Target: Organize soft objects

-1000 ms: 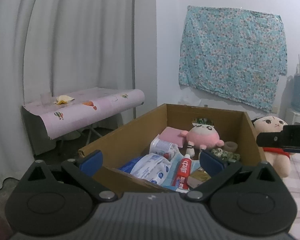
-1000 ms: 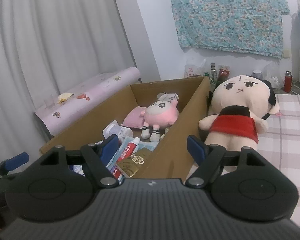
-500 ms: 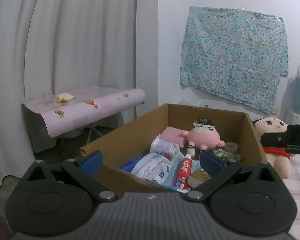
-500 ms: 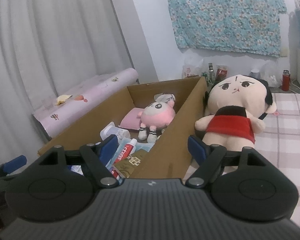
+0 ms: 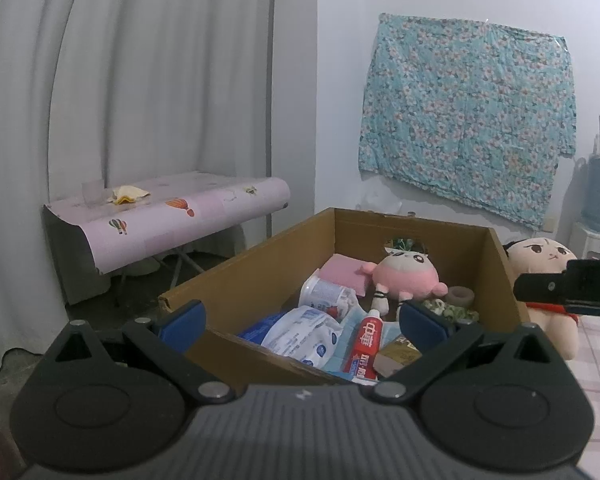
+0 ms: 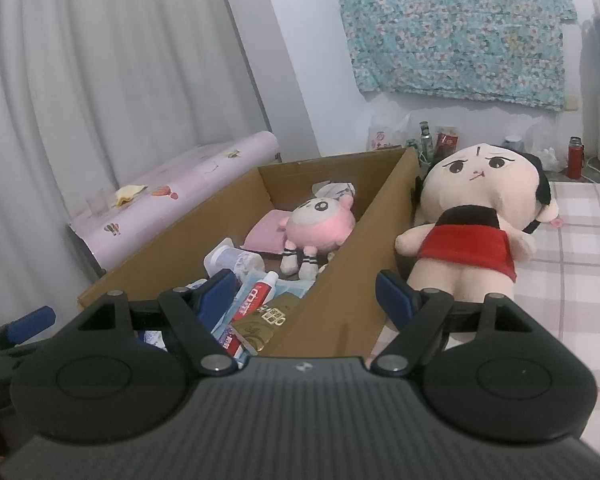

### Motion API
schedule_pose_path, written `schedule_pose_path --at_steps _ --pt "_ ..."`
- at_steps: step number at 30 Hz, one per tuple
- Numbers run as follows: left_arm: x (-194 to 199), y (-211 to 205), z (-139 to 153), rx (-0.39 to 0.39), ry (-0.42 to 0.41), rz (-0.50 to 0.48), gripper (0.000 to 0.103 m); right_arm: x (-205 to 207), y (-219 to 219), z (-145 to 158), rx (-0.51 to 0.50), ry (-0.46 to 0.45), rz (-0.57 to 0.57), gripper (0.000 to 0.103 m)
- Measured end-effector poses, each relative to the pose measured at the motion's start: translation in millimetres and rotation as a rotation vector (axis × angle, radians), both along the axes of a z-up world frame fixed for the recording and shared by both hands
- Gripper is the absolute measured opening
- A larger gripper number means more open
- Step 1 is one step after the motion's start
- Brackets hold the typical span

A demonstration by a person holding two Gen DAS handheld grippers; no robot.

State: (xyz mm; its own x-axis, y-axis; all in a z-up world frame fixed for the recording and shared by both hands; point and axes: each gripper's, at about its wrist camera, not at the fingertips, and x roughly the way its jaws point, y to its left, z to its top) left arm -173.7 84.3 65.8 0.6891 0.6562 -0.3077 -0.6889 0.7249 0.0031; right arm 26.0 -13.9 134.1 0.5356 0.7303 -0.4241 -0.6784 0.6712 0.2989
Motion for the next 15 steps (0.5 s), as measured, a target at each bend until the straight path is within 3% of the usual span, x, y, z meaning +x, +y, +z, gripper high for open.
schedule_pose_path --at_steps 15 --pt "3.3 -4.5 0.2 0.003 0.001 -0.008 0.103 1.7 -2.6 -1.6 0.005 0.004 -0.015 0.078"
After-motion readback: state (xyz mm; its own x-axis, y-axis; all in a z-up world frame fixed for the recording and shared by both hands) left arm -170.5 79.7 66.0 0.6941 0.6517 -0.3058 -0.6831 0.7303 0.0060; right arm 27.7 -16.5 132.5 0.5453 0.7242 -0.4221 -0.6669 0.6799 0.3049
